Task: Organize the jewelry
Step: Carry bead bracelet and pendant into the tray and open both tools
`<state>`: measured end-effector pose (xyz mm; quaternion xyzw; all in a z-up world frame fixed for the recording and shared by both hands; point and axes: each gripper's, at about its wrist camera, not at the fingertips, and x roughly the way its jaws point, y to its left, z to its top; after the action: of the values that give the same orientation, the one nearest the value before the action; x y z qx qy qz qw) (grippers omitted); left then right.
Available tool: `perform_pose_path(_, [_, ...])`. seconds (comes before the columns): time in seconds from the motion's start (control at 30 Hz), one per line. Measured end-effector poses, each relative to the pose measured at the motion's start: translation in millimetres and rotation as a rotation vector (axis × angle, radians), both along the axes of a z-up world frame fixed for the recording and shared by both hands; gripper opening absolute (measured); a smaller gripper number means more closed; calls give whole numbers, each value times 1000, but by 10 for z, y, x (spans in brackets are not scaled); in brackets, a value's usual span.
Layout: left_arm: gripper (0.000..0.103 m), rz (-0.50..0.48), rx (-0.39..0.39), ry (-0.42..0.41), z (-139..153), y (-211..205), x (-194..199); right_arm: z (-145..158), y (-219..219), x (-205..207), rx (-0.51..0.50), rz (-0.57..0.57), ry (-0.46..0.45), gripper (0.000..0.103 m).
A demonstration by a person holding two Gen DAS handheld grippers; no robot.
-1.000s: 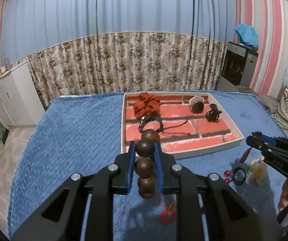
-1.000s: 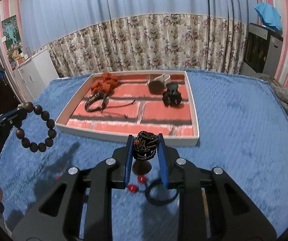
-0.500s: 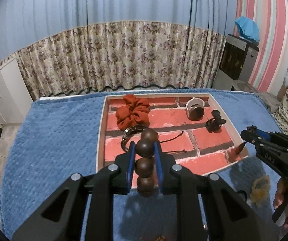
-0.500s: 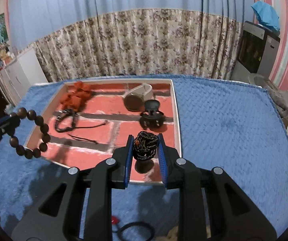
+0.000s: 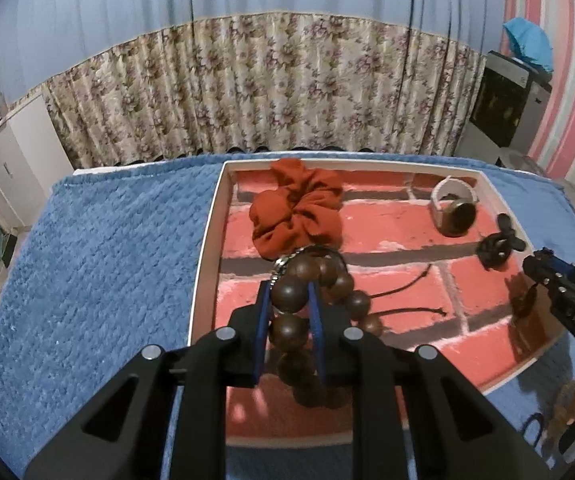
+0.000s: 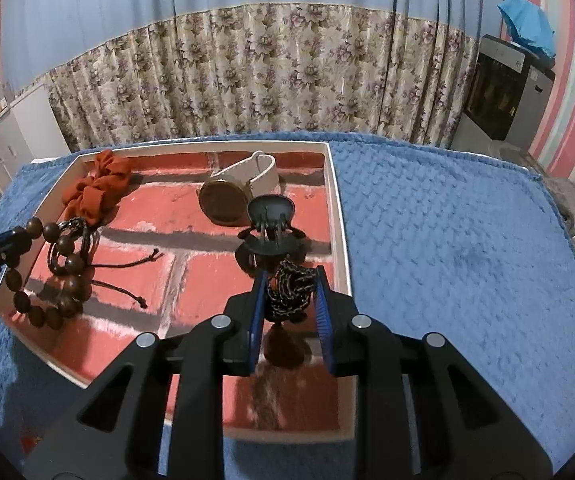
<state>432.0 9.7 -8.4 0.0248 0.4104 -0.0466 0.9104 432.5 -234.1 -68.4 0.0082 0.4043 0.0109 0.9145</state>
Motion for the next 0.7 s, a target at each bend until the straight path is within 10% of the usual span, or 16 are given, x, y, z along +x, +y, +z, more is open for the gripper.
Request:
perform_pose_path(0.5, [21,14,67,71,-368,25,234,-244,82,185,-40,4,96,28])
perform_pose_path(0.7, [58,42,82,29,-298,97,173,-142,114,112,-24,72,93,56])
